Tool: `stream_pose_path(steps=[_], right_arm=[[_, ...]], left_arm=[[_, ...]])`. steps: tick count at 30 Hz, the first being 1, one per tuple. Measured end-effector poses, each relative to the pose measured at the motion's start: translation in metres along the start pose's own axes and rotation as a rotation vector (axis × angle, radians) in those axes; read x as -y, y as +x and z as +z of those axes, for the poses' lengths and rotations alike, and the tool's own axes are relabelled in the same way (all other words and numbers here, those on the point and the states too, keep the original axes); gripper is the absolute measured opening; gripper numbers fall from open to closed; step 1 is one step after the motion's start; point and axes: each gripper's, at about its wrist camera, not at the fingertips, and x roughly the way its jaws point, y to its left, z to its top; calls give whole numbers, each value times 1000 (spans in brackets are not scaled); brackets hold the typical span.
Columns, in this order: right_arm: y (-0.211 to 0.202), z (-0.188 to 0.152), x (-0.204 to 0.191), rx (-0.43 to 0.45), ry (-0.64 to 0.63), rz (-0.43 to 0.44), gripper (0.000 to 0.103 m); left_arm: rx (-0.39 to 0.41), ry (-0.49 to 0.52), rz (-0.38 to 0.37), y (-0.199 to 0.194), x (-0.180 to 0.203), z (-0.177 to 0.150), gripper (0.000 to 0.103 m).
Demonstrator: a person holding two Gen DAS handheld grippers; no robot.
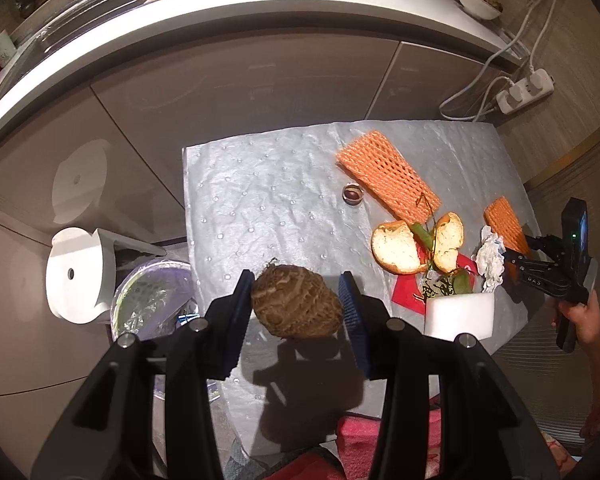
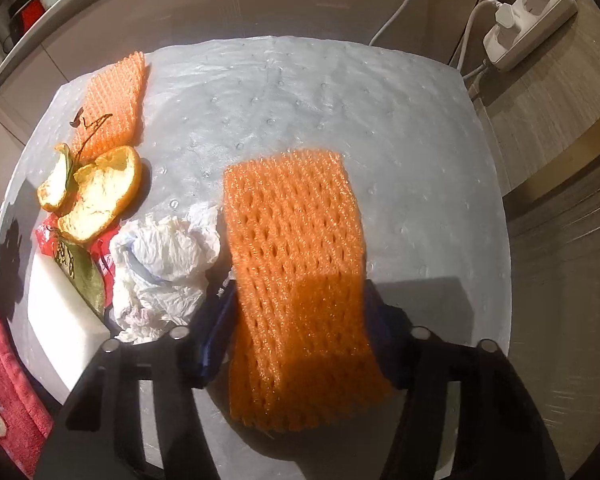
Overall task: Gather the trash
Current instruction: 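Lift the taro root with the left tool while the right tool grasps the orange foam net, then drop the taro root into the bin with the left tool while the right tool carries the net over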
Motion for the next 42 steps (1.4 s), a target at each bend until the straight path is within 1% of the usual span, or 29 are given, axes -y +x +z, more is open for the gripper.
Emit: stream_pose_path(steps=[1, 2, 4, 7, 9, 11, 14, 18, 21, 23, 25, 28, 31, 34, 38, 42], right_arm=[[-1, 0, 0, -1, 12, 3, 34], [-2, 0, 1, -4, 24, 5, 26], [-6, 1, 2, -7, 42, 27, 23], [-18, 4, 5, 16, 93, 69, 22], [-35, 8, 2, 42, 117, 77, 22], [-58, 15, -6, 88, 124, 100, 22], [-96, 32, -39, 163, 76, 138, 22], [-133, 55, -107, 244, -18, 224, 22], [-146, 69, -159, 270, -70, 314, 22], [-148, 76, -196, 272, -118, 360, 22], [-142, 86, -223, 259, -162, 394, 22], [-140, 97, -259, 235, -190, 438, 22], [-150, 96, -288, 221, -212, 447, 22], [-162, 91, -303, 205, -229, 422, 22], [-172, 87, -312, 196, -217, 377, 22], [-182, 83, -315, 199, -191, 342, 23]], left_arm=[[3, -6, 1, -2, -4, 0, 43], [9, -13, 3, -4, -7, -1, 43], [15, -22, 6, -7, -16, -3, 43], [25, -41, 14, -12, -30, -6, 43], [32, -57, 14, -16, -41, -9, 43], [42, -70, 18, -22, -52, -13, 43], [64, -74, 34, -32, -68, -22, 43], [71, -80, 48, -41, -95, -38, 43], [58, -86, 48, -39, -115, -52, 43], [46, -84, 44, -33, -128, -63, 43], [31, -70, 36, -23, -139, -73, 43], [-17, -48, 30, 4, -155, -87, 43], [-77, -23, 26, 40, -168, -98, 43], [-137, -3, 7, 78, -180, -109, 43], [-202, 17, -9, 124, -188, -120, 43], [-243, 39, -11, 156, -193, -127, 43]])
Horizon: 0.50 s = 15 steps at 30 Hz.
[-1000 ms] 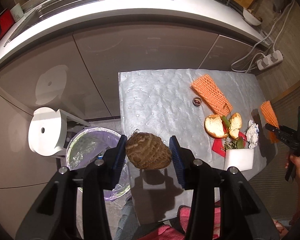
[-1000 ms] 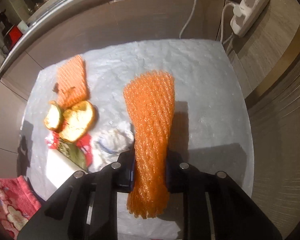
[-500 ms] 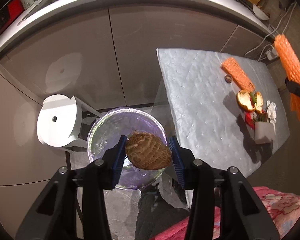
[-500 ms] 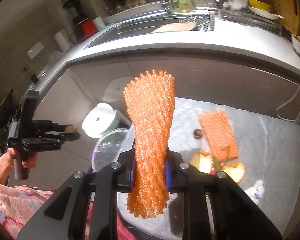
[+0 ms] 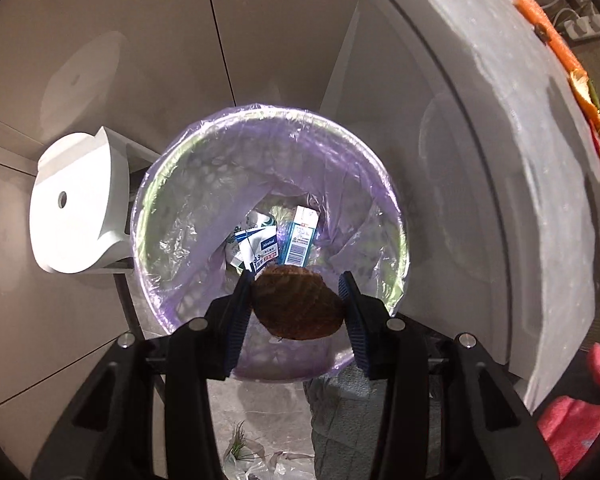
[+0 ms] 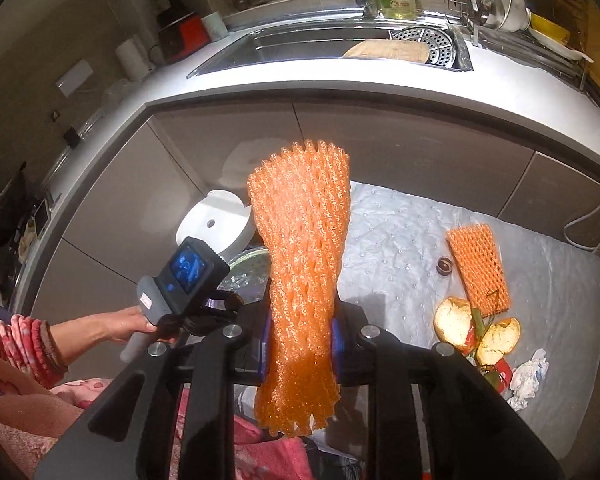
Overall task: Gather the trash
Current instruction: 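Drop the taro root into the bin with the left tool while the right tool carries the net over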
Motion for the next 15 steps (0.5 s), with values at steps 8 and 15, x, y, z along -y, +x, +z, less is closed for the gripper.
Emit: stream_pose_path(steps=[8, 15], right_arm=[[-3, -5, -10, -3, 11, -24, 23], [-2, 0, -16, -5, -6, -15, 23]], left_arm=[[-60, 15, 15, 39, -7, 3, 43], [-113, 16, 53, 59, -12, 5, 52]])
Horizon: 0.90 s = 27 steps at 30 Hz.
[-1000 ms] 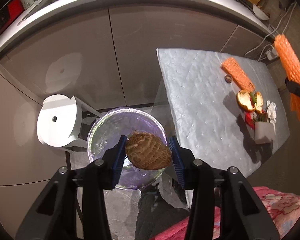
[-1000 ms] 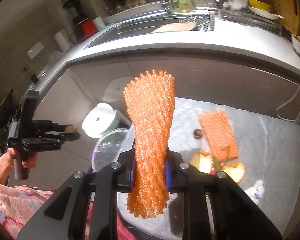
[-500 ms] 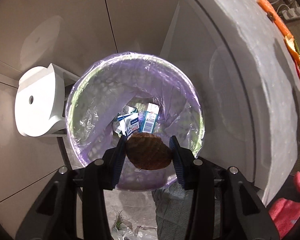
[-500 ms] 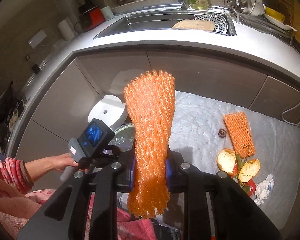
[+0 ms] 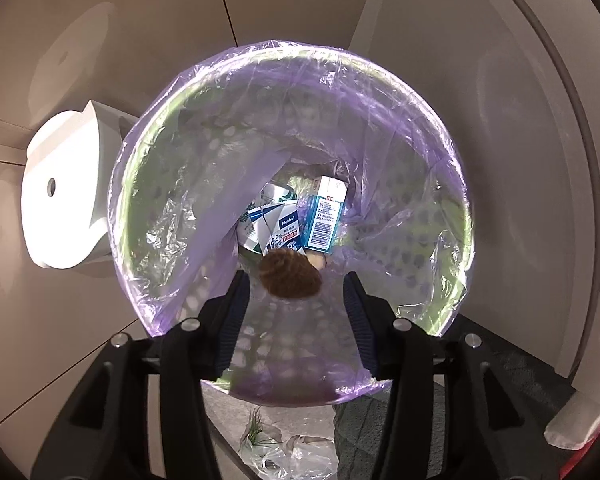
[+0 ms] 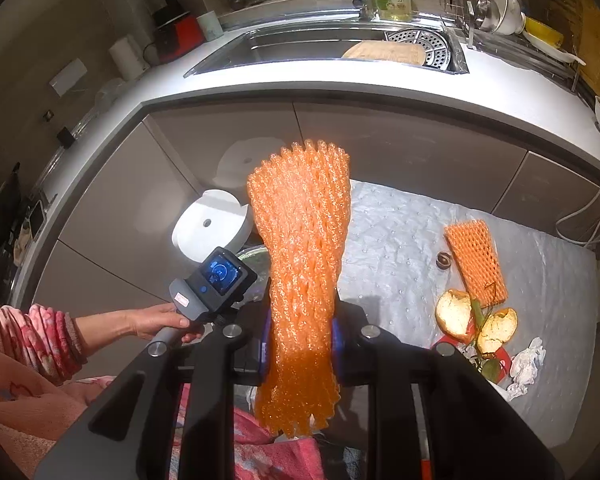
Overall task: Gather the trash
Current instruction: 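Drop the taro root into the bin with the left tool while the right tool carries the net over, then release the orange foam net into the bin with the right tool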
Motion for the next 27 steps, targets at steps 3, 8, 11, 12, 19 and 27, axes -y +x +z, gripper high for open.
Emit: stream_pose_path(steps=[3, 8, 11, 12, 19, 27], right_arm=[[2, 2, -1, -4, -9, 10, 23], [9, 3, -3, -15, -23, 34, 23], [20, 3, -4, -29, -36, 52, 23], [26, 4, -5, -37, -46, 57, 24], [94, 3, -32, -114, -114, 154, 24], [214, -10, -90, -290, -202, 250, 24]], left_arm=[[25, 4, 12, -6, 1, 2, 67], [60, 0, 11, -29, 4, 3, 71], [125, -15, -17, -67, 3, -6, 72], [158, -22, -20, -85, 2, -11, 72], [366, -119, 33, -213, -15, -59, 90], [491, -230, 79, -304, -48, -102, 93]])
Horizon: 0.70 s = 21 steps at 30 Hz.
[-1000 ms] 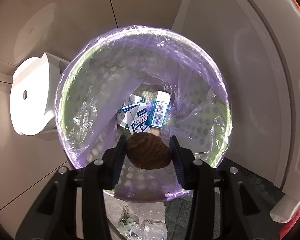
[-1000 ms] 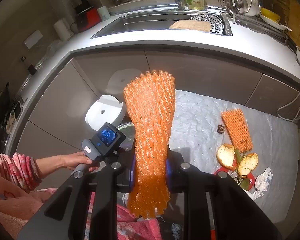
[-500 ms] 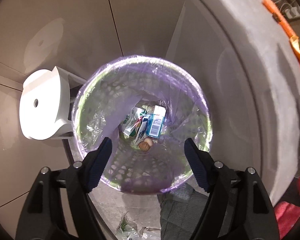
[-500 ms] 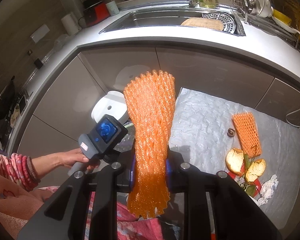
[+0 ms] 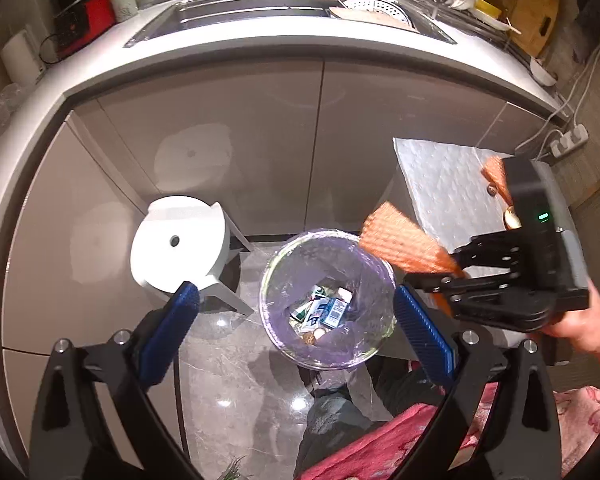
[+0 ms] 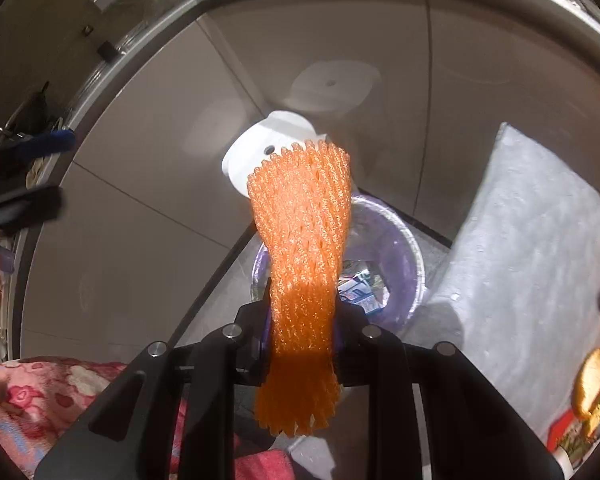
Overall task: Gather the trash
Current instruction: 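Release the orange foam net into the bin with the right tool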
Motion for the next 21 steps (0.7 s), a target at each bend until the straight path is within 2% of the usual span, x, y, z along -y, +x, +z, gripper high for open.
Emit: stream_pose_path(steps=[5, 9, 12, 16, 18, 19, 20, 21], right_arm=[[86, 15, -21, -136, -54, 3, 24], [147, 11, -17, -252, -65, -64, 24], [175, 4, -10, -307, -54, -116, 24], [187, 1, -1, -339, -38, -157, 27], [187, 0, 3, -344, -31, -169, 48], [185, -1, 2, -336, -29, -170, 66], [182, -1, 1, -327, -27, -169, 80], [179, 0, 2, -316, -26, -170, 84]], left_arm=[[0, -5, 95, -10, -14, -2, 93], [-4, -45, 102, -13, -22, -4, 93], [-12, -57, 124, -19, -26, -6, 93], [-10, -47, 131, -22, -27, -11, 93], [-19, -49, 134, -20, -29, -11, 93], [-22, -52, 133, -20, -31, -11, 93], [-23, -56, 133, -18, -32, -10, 93], [-23, -59, 134, -18, -32, -10, 93]])
